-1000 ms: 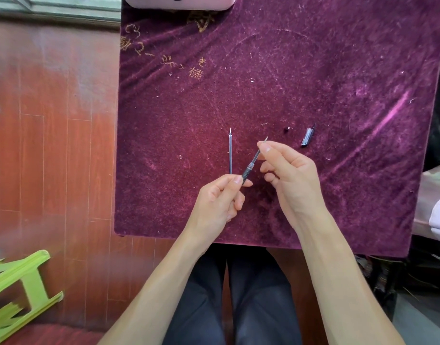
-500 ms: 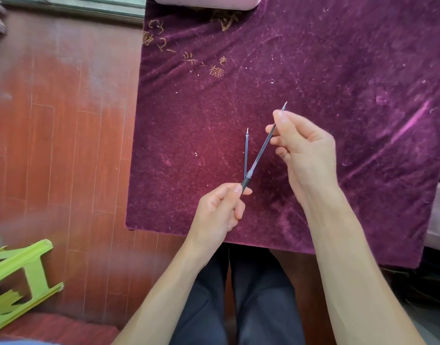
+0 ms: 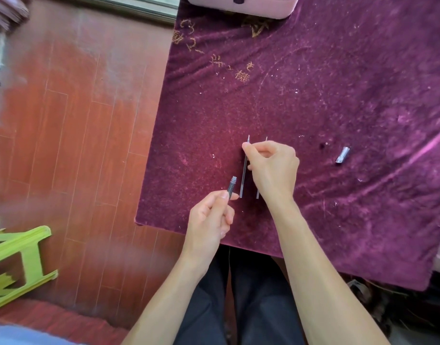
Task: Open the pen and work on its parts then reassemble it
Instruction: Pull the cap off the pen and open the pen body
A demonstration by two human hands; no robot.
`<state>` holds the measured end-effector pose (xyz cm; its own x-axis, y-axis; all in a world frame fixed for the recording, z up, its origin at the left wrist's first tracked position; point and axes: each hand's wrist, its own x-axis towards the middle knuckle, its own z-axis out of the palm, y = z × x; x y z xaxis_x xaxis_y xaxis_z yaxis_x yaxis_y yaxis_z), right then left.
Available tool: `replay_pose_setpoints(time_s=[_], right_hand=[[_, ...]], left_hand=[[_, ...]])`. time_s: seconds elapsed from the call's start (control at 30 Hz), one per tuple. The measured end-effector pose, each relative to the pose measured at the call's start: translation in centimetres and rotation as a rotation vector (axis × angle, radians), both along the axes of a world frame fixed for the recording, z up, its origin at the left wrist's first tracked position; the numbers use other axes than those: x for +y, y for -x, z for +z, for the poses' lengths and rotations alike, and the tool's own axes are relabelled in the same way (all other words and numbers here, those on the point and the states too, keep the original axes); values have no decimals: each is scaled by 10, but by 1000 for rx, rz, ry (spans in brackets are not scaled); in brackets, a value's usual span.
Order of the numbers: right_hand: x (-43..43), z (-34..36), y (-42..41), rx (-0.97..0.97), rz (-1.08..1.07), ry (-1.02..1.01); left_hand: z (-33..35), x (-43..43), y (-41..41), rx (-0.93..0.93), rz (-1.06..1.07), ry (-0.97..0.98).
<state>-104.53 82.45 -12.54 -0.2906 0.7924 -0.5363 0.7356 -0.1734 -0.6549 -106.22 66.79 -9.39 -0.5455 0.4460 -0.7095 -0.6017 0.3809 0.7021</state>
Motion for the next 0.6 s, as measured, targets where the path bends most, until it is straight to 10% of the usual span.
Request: replay_pose_setpoints(time_s=[0.6], right_hand=[[-1, 4, 10, -130, 95, -144]], left_hand=[[2, 7, 1, -11, 35, -25]])
